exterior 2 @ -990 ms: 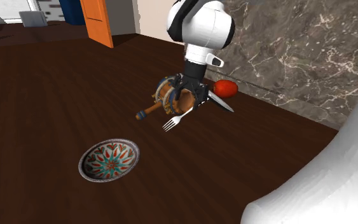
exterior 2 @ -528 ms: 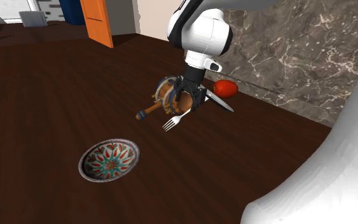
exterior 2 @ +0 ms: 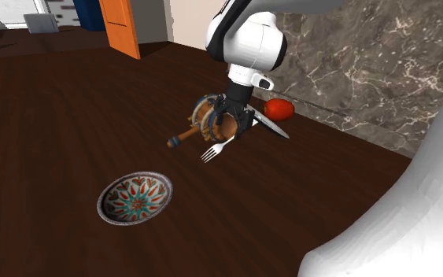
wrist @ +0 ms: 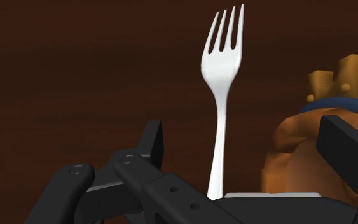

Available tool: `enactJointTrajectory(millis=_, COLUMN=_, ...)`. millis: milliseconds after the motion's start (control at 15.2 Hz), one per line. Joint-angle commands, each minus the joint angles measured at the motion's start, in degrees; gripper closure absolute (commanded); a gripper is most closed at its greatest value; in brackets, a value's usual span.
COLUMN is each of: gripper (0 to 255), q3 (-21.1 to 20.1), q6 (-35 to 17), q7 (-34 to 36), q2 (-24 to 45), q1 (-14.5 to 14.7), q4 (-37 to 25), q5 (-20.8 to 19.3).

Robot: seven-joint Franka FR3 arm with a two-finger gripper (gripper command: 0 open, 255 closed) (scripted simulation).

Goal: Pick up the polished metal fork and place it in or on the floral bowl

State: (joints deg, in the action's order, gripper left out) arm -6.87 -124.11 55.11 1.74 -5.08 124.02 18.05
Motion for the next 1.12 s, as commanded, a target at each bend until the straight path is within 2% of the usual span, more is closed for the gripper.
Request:
enactJointTrajectory(millis=0, gripper=0, q3=-0.2, q6=-0.6, q7=0.2, q2=4.1, q1=0.2, q4=-0.2, q5=0.0)
enactJointTrajectory(millis=66, gripper=0, q3=-0.2, q6=-0.6, q7=0.2, q2=4.1, q1=0.3, q4=-0.2, q5=0.0)
enactJointTrajectory(millis=132, gripper=255, q3=-0.4, q6=-0.8, q7=0.5, q2=4.9, q1=0.5, q4=-0.8, q5=-0.1)
enactJointTrajectory(millis=264, gripper=255, q3=-0.4, q6=1.2, q7=1.4, q2=6.4, q1=0.5, q4=-4.4, q5=-0.7)
enactJointTrajectory(millis=462, gripper=255, q3=-0.6, q6=0.3, q7=1.2, q2=4.7, q1=0.7, q4=-1.9, q5=-0.4)
enactJointTrajectory(millis=594, gripper=255, q3=-0.8, q6=-0.6, q7=1.4, q2=5.6, q1=1.0, q4=-1.9, q5=-0.4)
enactJointTrajectory(millis=660, gripper=255, q3=-0.6, q6=0.6, q7=1.4, q2=5.2, q1=0.7, q4=-2.7, q5=-0.5)
enactJointTrajectory(millis=726, gripper=255, q3=-0.6, q6=0.3, q7=1.4, q2=2.4, q1=0.7, q4=-4.3, q5=-0.5)
enactJointTrajectory(millis=792, gripper=0, q3=-0.6, q6=0.3, q7=1.4, q2=2.4, q1=0.7, q4=-4.3, q5=-0.5)
enactJointTrajectory(millis=924, gripper=0, q3=-2.2, q6=-23.8, q7=-1.0, q2=-8.2, q1=2.6, q4=15.0, q5=1.0)
enactJointTrajectory(millis=990, gripper=0, q3=-3.3, q6=-36.9, q7=-2.3, q2=-11.1, q1=3.9, q4=23.3, q5=2.7)
enactJointTrajectory(millis=1056, gripper=0, q3=-3.4, q6=-51.1, q7=-4.7, q2=-11.7, q1=6.9, q4=30.3, q5=6.0)
